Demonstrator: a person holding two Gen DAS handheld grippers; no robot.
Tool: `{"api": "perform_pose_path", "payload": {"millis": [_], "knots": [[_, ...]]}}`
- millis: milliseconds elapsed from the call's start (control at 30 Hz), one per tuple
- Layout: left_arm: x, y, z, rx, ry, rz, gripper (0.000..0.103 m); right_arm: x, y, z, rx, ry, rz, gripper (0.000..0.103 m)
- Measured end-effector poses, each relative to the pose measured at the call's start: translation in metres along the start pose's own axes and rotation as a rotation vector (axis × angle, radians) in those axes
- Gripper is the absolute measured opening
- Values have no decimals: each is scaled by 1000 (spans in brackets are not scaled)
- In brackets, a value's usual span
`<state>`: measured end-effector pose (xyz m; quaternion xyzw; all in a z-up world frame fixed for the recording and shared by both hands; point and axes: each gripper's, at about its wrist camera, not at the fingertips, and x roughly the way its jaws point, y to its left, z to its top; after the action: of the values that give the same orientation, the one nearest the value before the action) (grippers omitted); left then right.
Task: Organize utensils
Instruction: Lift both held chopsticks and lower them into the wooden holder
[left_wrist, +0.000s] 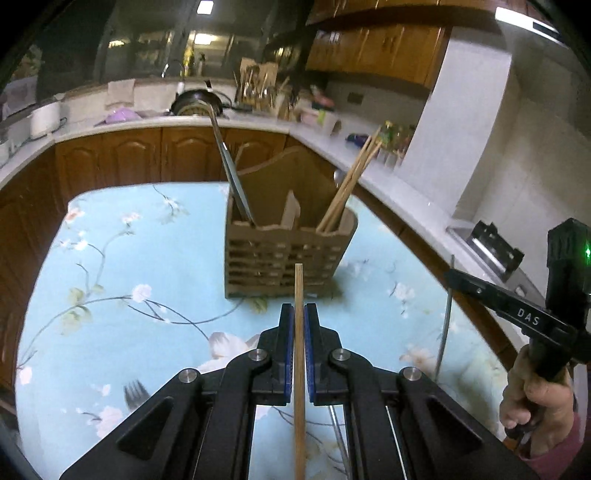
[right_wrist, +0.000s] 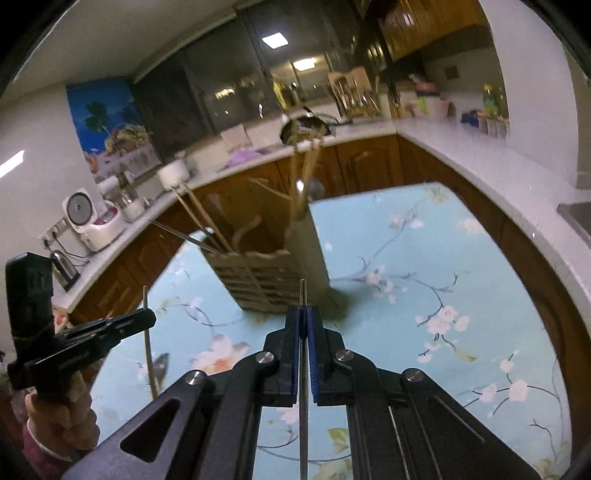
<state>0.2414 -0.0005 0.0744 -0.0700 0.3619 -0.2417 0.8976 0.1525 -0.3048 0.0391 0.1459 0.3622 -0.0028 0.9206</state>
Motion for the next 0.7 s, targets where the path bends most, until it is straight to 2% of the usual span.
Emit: {"api": "perform_pose_path", "payload": {"millis": [233,700], "knots": [[-46,2,-6,0,-52,-3,3,-25,16,4,-24,-59,13,4],[-54,4,13,-5,-134,8,3,-33,16,27,-9,-134,32,4]]}}
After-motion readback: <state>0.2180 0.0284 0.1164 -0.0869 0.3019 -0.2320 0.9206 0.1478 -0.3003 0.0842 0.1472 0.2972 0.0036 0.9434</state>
